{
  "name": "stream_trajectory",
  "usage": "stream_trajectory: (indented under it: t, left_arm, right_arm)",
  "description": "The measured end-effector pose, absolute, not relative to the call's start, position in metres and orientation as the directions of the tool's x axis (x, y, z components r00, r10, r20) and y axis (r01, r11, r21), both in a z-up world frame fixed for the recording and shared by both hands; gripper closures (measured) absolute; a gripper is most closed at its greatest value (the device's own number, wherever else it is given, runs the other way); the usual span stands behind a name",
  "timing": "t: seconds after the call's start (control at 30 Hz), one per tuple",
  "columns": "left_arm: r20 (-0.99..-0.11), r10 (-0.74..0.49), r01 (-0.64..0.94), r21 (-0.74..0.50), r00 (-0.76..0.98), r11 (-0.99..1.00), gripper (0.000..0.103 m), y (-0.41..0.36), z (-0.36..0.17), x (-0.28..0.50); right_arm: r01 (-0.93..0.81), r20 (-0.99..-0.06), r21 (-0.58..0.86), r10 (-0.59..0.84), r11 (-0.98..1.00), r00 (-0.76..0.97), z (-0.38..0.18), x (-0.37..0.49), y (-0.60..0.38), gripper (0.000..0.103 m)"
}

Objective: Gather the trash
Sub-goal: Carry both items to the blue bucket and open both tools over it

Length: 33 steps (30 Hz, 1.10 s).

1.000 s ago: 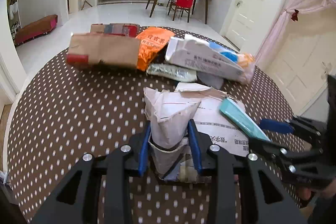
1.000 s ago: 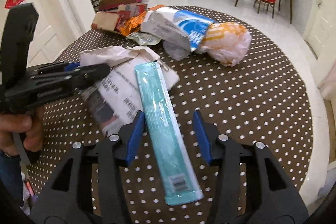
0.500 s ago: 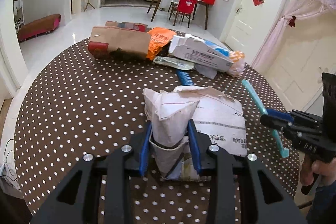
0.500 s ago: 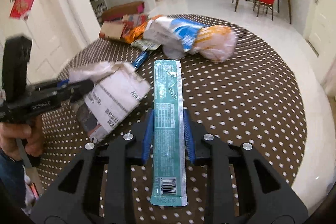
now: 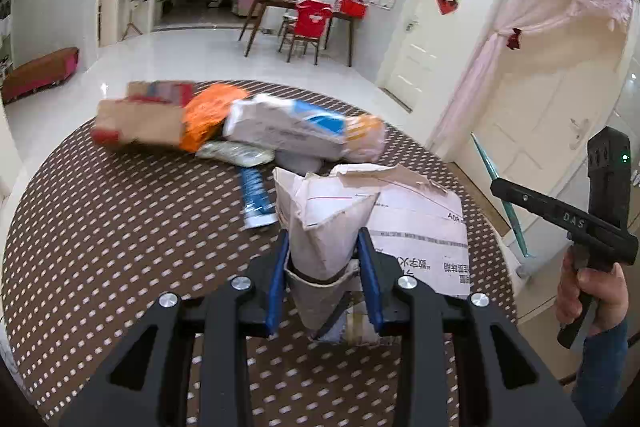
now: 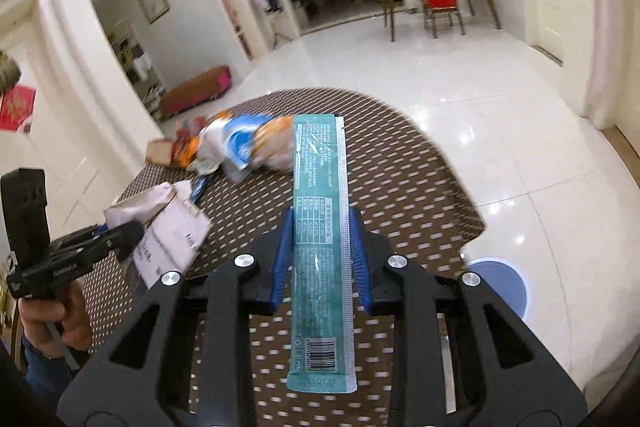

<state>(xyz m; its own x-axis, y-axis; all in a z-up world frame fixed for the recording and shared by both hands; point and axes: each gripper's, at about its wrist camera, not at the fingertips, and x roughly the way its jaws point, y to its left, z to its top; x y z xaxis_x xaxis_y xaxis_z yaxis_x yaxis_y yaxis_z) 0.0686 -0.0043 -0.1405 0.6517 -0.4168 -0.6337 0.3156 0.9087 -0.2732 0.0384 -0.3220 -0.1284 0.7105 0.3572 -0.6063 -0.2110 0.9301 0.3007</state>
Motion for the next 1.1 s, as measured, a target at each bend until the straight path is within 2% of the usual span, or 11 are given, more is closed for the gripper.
stream_trajectory:
  t: [0.3, 0.5, 0.63, 0.67, 0.7, 0.87, 1.1]
  left_arm:
    - [-0.609, -0.468, 0.387, -0.270, 0.640, 0.882, 0.071, -0.063, -0.127, 0.085]
    - [-0.623, -0.492, 0.430, -0.262, 0.608, 0.864, 0.071, -0.104, -0.127, 0.103]
    - [-0.639, -0.507, 0.472, -0.245, 0.579, 0.847, 0.071, -0.139, -0.128, 0.118]
    - [-0.645, -0.510, 0.485, -0.238, 0.569, 0.841, 0.071, -0.151, -0.129, 0.122]
    - [-0.651, -0.513, 0.498, -0.232, 0.559, 0.836, 0.071, -0.161, -0.130, 0.127]
    - [-0.695, -0.526, 0.568, -0.203, 0.490, 0.798, 0.071, -0.222, -0.139, 0.152]
    - [-0.770, -0.526, 0.665, -0.183, 0.361, 0.724, 0.071, -0.306, -0.166, 0.184]
  right_arm:
    - [-0.003, -0.598, 0.371, 0.241, 0.929, 0.764, -0.141, 0.047, -0.426, 0.076]
    - [0.173, -0.699, 0.392, 0.170, 0.903, 0.695, -0.203, 0.070, -0.489, 0.076]
    - [0.244, -0.748, 0.432, 0.193, 0.868, 0.635, -0.253, 0.089, -0.513, 0.073]
    - [0.262, -0.759, 0.451, 0.212, 0.853, 0.616, -0.267, 0.094, -0.519, 0.059]
    - [0.283, -0.767, 0.464, 0.220, 0.839, 0.603, -0.277, 0.096, -0.527, 0.038]
    - [0.365, -0.760, 0.514, 0.214, 0.776, 0.614, -0.292, 0.088, -0.559, 0.029]
    - [0.389, -0.691, 0.549, 0.141, 0.740, 0.709, -0.243, 0.055, -0.601, 0.022]
